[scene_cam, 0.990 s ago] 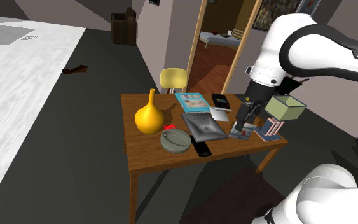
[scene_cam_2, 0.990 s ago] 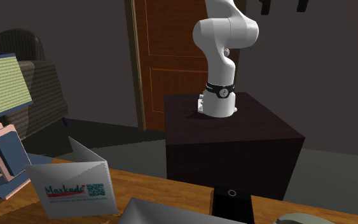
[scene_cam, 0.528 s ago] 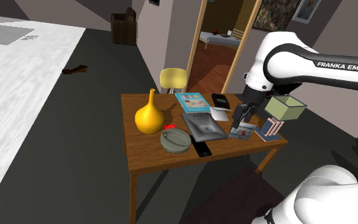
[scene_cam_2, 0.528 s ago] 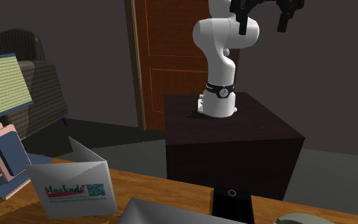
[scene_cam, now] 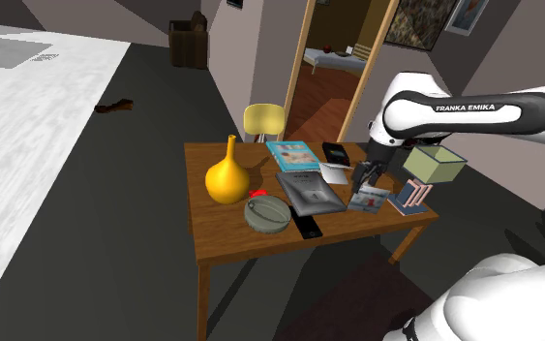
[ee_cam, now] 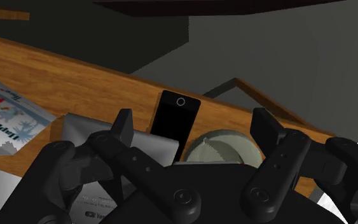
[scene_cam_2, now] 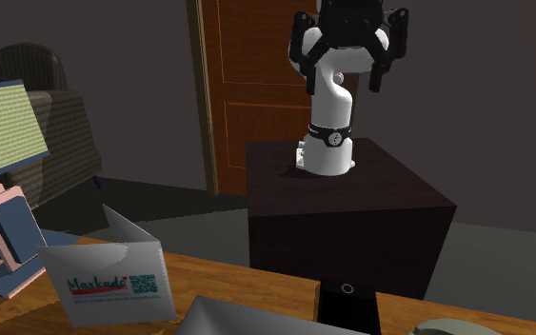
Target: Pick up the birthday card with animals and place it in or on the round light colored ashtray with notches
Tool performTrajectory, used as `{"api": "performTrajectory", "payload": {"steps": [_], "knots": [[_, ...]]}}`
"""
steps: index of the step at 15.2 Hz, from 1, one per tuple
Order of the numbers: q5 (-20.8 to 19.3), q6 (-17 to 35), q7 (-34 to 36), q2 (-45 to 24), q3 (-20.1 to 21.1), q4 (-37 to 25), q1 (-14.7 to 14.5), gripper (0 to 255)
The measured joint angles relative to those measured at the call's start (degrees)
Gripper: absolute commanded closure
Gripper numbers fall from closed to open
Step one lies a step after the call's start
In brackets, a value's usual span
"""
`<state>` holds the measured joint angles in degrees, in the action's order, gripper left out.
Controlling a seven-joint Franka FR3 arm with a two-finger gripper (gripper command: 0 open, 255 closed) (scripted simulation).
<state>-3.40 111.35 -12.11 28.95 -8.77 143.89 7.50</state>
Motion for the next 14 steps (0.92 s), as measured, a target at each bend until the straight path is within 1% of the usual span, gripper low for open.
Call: {"api": "performTrajectory", "payload": {"steps": [4,8,14], "knots": [[-1.18,5.59,-2.34,-5.96,-2.83,-1.14,1.59,0],[-1.38,10.54,-5.21,-13.31,-5.81,-4.33,2.95,0],[0.65,17.39,-10.40,-24.85,-9.84,-10.02,4.88,0]]}}
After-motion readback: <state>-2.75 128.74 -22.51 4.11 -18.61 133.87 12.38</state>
